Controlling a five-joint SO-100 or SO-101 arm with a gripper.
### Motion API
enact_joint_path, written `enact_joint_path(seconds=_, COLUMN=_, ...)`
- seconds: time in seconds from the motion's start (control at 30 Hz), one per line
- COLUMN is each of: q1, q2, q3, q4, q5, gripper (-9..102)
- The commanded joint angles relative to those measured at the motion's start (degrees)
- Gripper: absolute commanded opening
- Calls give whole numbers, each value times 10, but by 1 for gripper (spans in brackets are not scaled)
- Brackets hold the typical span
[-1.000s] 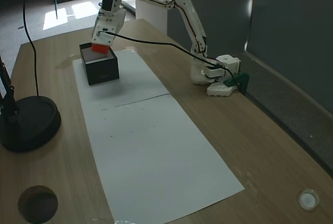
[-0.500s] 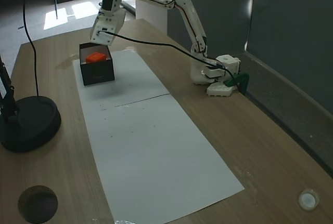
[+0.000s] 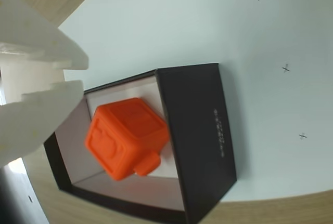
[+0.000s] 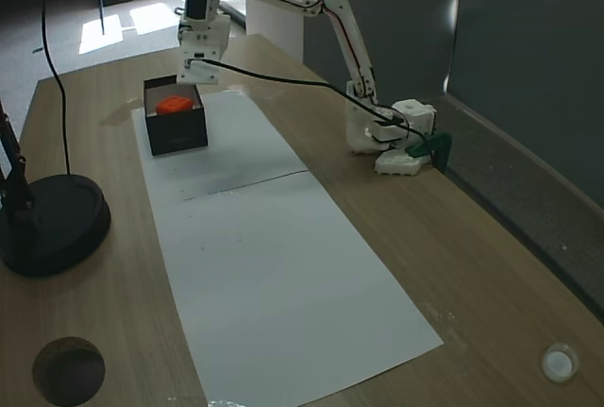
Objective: Grab a orange square and put it in the box.
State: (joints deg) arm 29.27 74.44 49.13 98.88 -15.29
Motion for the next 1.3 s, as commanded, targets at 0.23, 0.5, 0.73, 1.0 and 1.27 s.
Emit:
enact_joint_path(seconds=0.23, q1=-224, q2=366, q3=247, q4=-17, q5=-2, gripper=0)
enact_joint_path(seconds=0.5, q1=-320, q2=700, q3=552, q4=-158, q5=28, gripper=0)
enact_joint_path(seconds=0.73, q1=-321, q2=951, q3=758, q4=-225, q5=34, gripper=0)
enact_joint_path(seconds=1.0, q1=-321, q2=1129, q3=845, q4=-227, q5=34, gripper=0)
enact_joint_path(seconds=1.27, q1=-324, q2=1245, q3=944, q4=-228, q5=110, gripper=0)
